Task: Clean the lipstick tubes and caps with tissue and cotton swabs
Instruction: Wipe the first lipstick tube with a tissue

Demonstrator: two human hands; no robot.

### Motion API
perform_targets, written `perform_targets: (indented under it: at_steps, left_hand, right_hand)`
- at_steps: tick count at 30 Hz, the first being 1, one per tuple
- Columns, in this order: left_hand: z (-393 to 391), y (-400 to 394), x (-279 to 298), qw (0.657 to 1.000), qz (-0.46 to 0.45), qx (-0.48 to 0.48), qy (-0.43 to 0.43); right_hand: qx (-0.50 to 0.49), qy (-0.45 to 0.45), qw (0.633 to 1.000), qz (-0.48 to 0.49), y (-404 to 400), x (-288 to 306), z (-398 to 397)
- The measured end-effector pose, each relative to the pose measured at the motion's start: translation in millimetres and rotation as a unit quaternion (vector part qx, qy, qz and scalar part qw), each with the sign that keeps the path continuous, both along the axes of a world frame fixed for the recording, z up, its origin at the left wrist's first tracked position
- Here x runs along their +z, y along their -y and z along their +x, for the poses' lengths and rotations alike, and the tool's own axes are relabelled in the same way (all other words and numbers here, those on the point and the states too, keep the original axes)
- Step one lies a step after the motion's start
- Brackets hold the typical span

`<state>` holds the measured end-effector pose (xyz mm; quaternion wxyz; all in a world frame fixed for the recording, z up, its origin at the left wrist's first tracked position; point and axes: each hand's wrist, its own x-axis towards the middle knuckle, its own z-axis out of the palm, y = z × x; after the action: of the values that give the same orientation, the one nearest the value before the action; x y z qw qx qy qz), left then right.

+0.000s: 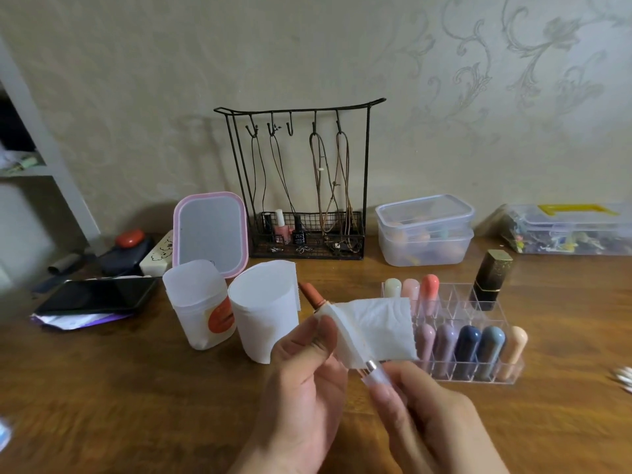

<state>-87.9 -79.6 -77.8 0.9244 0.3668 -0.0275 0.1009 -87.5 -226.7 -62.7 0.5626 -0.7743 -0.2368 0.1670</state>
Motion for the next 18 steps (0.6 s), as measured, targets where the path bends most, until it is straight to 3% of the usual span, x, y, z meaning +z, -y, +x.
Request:
perform_targets:
  at_steps: [1,3,4,6,7,8,10,11,13,14,15,17,18]
  left_hand:
    - [-2,-1,1,1.0,-0.002,-0.003,0.0]
    - [-7,3,11,1.0,0.021,-0.005,0.01]
    - [-6,5,11,0.999,0.036,-0.006,0.014]
    - [-5,5,10,0.999,0.019,0.021,0.017]
    - [-6,4,12,0.999,0.004,0.042,0.011]
    - [-3,2,10,0.998,-0.002,0.057,0.006]
    - [-3,1,4,0.999,0.008,0.044,-0.018]
    - [-3,1,4,0.999,0.003,0.047,-0.02]
    - [-3,2,6,0.999,-0.014,0.046,-0.005]
    - [-3,3,9,0.999,-0.026,0.041,-0.007]
    - [-3,3,8,0.999,-0.028,0.032,0.01]
    - [-3,3,10,0.999,-0.031,0.022,0.013]
    - [-3,2,11,0.999,-0.044,0.028,0.016]
  right_hand:
    - [0.042,-0.015,0.997,0.059,-8,-22,2]
    - [0.06,-0.261,0.944,0.192,-9,-29,11]
    - [0.052,-0.301,0.934,0.185,-5,-22,10]
    - [0.041,-0.247,0.953,0.168,-6,-23,8]
    - [0.046,-0.157,0.976,0.141,-8,-27,8]
    - [0.023,0.0,0.998,0.066,-10,-33,10]
    - [-0.027,0.158,0.986,-0.04,-12,-39,8]
    - [-0.029,0.146,0.989,-0.019,-12,-37,5]
    - [0.024,-0.062,0.995,0.076,-8,-27,-1]
    - [-0.001,-0.211,0.97,0.12,-3,-21,5]
    - [0.029,-0.288,0.943,0.164,-3,-12,5]
    - [0.023,-0.25,0.954,0.162,-1,-15,13]
    - [0.033,-0.147,0.981,0.124,-5,-27,14]
